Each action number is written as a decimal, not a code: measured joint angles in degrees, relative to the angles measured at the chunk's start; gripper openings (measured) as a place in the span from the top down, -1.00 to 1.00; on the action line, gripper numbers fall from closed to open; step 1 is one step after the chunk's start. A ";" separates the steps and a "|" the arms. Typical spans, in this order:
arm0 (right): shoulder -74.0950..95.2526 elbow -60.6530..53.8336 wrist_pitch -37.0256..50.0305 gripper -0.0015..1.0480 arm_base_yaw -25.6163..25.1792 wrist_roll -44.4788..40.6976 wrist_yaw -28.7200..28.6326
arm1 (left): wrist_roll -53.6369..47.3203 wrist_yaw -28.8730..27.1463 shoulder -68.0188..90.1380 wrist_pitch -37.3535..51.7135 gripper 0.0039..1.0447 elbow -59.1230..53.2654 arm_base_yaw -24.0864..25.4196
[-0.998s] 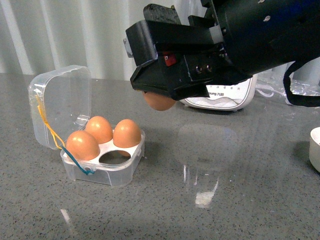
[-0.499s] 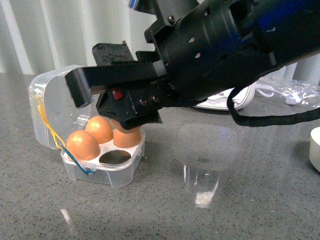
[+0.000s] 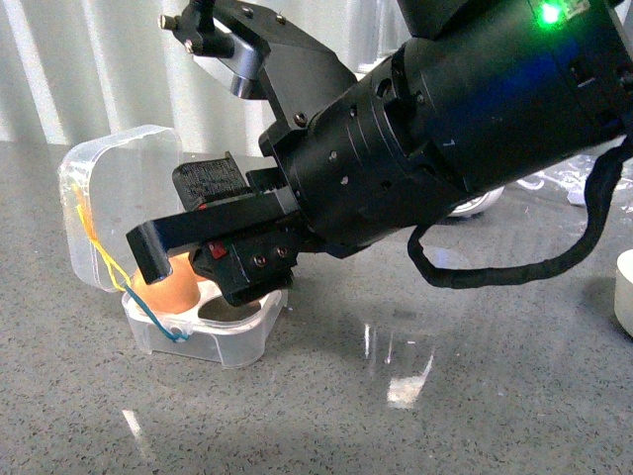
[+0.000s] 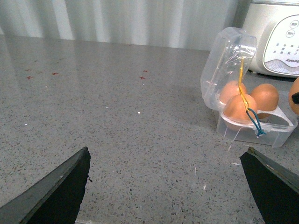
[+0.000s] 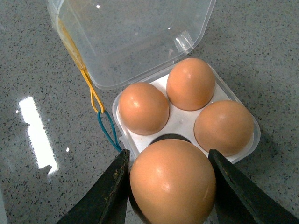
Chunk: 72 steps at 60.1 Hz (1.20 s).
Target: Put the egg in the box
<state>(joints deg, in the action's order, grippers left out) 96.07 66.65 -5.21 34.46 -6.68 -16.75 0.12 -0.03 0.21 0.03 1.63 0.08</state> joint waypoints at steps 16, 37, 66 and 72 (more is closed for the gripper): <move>2.51 2.05 -0.11 0.19 0.59 0.33 -0.04 | 0.00 0.00 0.00 0.00 -0.87 0.00 0.00; 2.73 2.21 -0.77 -0.38 0.61 0.48 0.15 | 0.00 0.00 0.00 0.00 -0.87 0.00 0.00; -0.33 2.21 -0.81 -0.86 -0.20 0.42 0.83 | 0.00 0.00 0.00 0.00 -0.87 0.00 0.00; -2.21 1.99 -0.81 -0.86 -0.96 0.35 1.18 | 0.00 0.00 0.00 0.00 -0.87 0.00 0.00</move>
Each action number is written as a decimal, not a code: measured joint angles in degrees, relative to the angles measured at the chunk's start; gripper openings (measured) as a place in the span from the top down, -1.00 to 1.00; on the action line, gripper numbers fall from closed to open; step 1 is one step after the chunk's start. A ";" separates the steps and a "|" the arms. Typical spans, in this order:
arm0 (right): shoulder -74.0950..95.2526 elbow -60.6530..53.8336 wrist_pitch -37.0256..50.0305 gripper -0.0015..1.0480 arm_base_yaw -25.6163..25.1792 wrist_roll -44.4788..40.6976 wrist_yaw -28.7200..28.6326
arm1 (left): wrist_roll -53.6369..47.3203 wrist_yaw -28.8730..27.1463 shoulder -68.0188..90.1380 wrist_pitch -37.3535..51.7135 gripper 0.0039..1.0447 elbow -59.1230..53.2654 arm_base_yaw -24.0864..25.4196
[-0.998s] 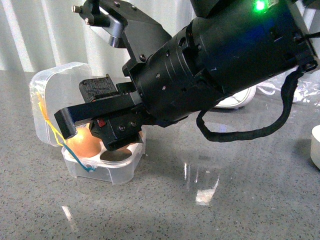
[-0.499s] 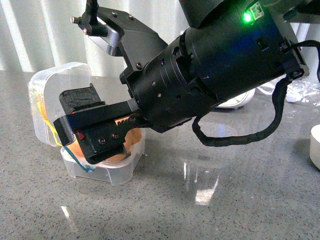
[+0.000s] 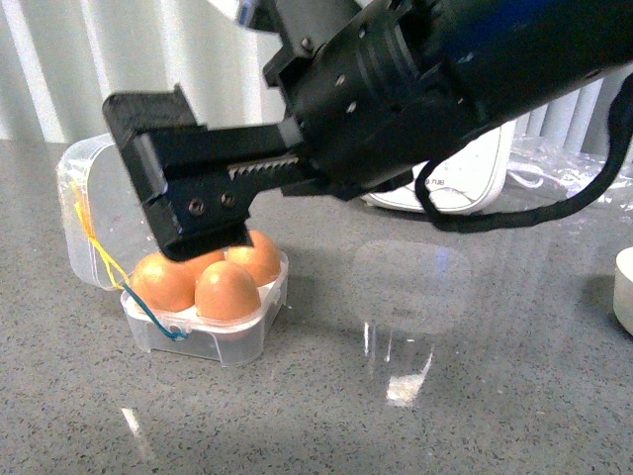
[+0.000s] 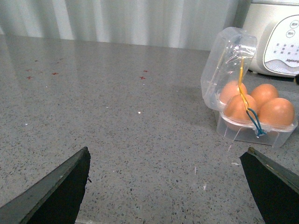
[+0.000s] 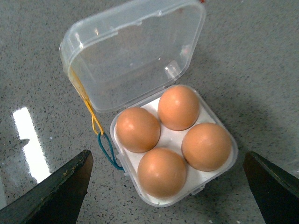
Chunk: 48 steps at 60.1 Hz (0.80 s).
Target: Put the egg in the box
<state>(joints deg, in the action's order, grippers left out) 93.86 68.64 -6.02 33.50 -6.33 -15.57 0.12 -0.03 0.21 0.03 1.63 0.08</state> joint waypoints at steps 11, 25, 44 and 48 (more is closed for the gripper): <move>-6.78 -3.67 2.36 -0.86 -4.90 0.04 4.17 | 0.00 0.02 0.00 0.00 -0.87 0.00 0.00; -20.02 -13.25 10.40 -0.86 -18.45 -0.13 16.04 | 0.00 0.02 0.00 0.00 -0.87 0.00 0.00; -38.51 -32.17 34.10 -0.86 -35.41 -18.58 30.77 | 0.00 0.00 0.00 0.00 -0.87 0.00 0.00; -40.41 -34.62 36.57 -0.86 -37.09 -21.97 30.62 | 0.00 0.00 0.00 0.00 -0.87 0.00 0.00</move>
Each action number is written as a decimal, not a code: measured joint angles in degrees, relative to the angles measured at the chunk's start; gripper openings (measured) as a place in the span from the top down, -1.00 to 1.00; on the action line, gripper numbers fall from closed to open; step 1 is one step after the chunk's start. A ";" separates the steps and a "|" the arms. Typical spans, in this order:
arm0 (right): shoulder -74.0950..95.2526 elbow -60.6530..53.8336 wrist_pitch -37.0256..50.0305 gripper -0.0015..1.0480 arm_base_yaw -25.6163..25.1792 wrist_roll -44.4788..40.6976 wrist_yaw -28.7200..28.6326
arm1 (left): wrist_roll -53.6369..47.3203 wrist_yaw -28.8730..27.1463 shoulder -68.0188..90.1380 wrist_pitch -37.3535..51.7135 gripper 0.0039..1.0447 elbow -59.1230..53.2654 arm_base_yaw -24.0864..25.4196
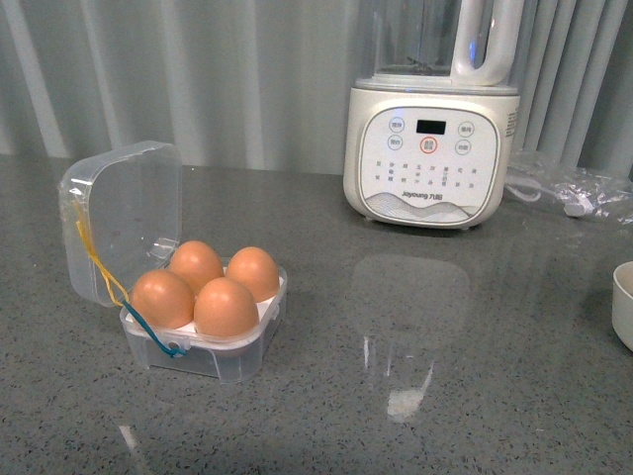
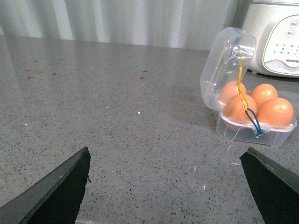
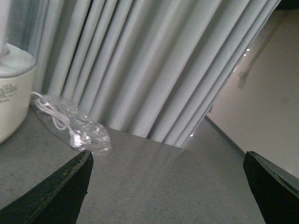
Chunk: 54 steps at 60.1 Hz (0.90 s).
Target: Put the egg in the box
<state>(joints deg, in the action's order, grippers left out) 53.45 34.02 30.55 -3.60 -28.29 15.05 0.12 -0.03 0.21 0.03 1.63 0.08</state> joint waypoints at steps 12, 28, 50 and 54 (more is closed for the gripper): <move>-10.08 -8.76 -12.17 -0.20 -4.76 21.05 -22.75 | 0.00 0.00 -0.02 0.00 -0.87 0.00 0.00; -17.68 -19.85 -9.38 0.78 -0.92 27.28 -18.84 | 0.00 0.02 -0.02 0.00 -0.87 0.00 0.00; -26.21 -27.50 -10.12 0.94 3.43 27.67 -15.10 | 0.00 0.00 -0.02 0.00 -0.87 0.00 0.00; -27.50 -28.33 -10.62 0.94 3.43 27.67 -15.10 | 0.00 0.00 -0.02 0.00 -0.87 0.00 0.00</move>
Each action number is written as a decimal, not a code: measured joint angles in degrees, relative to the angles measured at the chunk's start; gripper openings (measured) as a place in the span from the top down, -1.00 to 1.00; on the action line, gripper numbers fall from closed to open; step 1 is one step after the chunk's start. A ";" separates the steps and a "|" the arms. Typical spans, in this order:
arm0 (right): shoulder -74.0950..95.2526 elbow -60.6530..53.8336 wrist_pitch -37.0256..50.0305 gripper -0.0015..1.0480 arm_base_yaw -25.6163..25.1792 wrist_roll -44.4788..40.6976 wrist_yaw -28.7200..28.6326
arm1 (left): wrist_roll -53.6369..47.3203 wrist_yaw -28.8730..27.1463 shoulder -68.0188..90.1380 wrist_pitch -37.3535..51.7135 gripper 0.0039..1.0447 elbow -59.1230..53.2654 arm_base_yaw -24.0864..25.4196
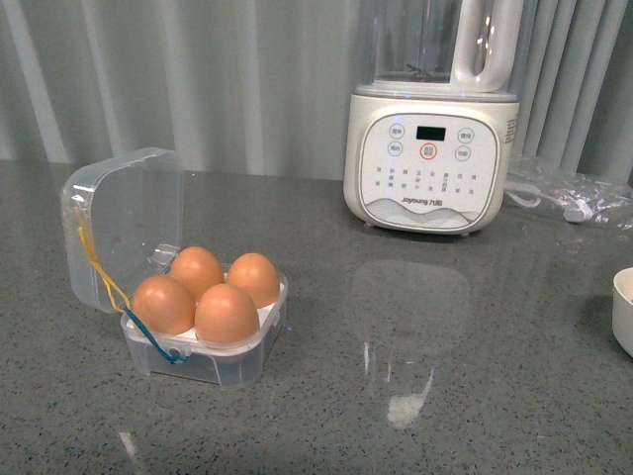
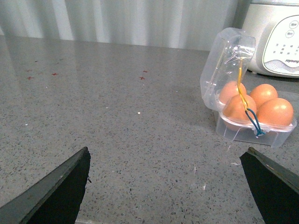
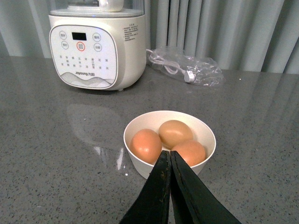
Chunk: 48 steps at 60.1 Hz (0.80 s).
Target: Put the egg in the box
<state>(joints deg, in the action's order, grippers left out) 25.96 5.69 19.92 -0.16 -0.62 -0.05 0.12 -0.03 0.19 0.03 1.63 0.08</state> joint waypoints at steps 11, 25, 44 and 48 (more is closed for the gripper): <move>-3.76 -1.73 -1.95 0.94 0.00 0.00 0.00 | 0.00 0.00 0.00 0.00 -0.87 0.00 0.00; -7.72 -3.15 -4.48 0.94 0.00 0.00 0.00 | 0.00 0.00 0.00 0.00 -0.87 0.00 0.00; -13.73 -5.44 -7.56 0.94 0.00 0.02 0.00 | 0.00 0.00 0.00 0.00 -0.87 0.00 0.00; -15.17 -5.44 -8.87 0.94 0.00 0.00 0.00 | 0.00 0.00 0.00 0.00 -0.87 0.00 0.00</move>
<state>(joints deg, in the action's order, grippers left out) 10.79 0.25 11.05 -0.16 -0.62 -0.05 0.12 -0.03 0.19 0.03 1.63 0.08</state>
